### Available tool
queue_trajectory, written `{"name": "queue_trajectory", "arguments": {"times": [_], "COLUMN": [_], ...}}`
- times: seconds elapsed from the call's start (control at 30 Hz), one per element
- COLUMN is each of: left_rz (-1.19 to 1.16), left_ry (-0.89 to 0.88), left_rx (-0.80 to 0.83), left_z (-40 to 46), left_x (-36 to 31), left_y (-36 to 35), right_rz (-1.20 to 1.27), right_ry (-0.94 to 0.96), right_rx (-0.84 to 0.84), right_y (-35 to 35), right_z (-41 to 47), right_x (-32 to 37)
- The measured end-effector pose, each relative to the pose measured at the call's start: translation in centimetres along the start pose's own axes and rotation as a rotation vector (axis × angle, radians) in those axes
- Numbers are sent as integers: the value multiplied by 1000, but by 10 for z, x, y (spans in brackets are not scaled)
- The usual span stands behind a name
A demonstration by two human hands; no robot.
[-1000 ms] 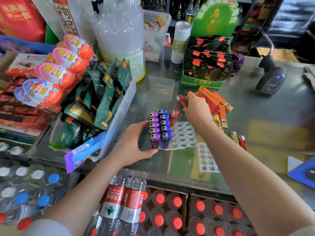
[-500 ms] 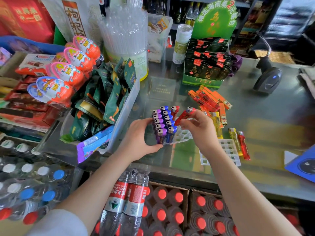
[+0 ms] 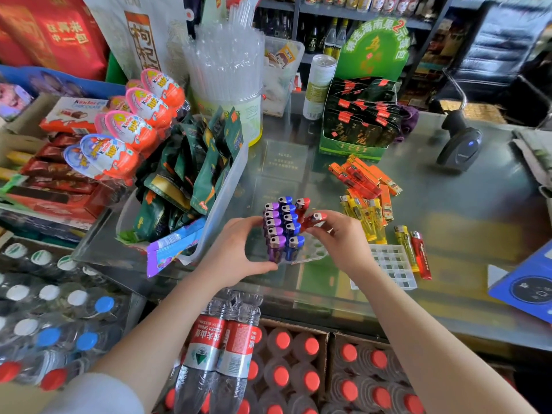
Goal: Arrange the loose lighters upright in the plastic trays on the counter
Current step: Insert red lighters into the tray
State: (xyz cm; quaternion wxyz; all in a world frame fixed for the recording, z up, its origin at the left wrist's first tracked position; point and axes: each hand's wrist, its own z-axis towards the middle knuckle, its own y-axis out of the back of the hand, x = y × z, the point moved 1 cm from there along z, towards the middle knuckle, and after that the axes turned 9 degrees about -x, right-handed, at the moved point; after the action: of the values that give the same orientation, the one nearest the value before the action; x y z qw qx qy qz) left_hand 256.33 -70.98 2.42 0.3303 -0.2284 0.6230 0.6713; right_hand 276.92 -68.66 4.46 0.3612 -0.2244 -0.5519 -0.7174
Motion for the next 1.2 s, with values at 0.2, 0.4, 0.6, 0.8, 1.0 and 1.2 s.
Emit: {"name": "queue_trajectory", "arguments": {"times": [0.2,0.4,0.6,0.8,1.0,1.2], "left_rz": [36,38,11,16,-47,-60], "left_ry": [-17,-23,-21,-39,-54,-46], "left_rx": [37,29,15,65,61,63], "left_z": [5,5,2,10,17,17], "left_x": [0,-2,-2,-3,-7,-1], "left_y": [2,2,-3,-6,-10,-11], "right_rz": [-109,-254,-292,-464,-641,-730], "right_ry": [152,140,47,114,-40,-114], "right_rx": [66,72,38,145,-28,-25], "right_y": [1,-6,-8,21,34,23], "right_z": [6,10,9,38,72,86], "right_x": [-3,-3,-3,-17,-43,-50]}}
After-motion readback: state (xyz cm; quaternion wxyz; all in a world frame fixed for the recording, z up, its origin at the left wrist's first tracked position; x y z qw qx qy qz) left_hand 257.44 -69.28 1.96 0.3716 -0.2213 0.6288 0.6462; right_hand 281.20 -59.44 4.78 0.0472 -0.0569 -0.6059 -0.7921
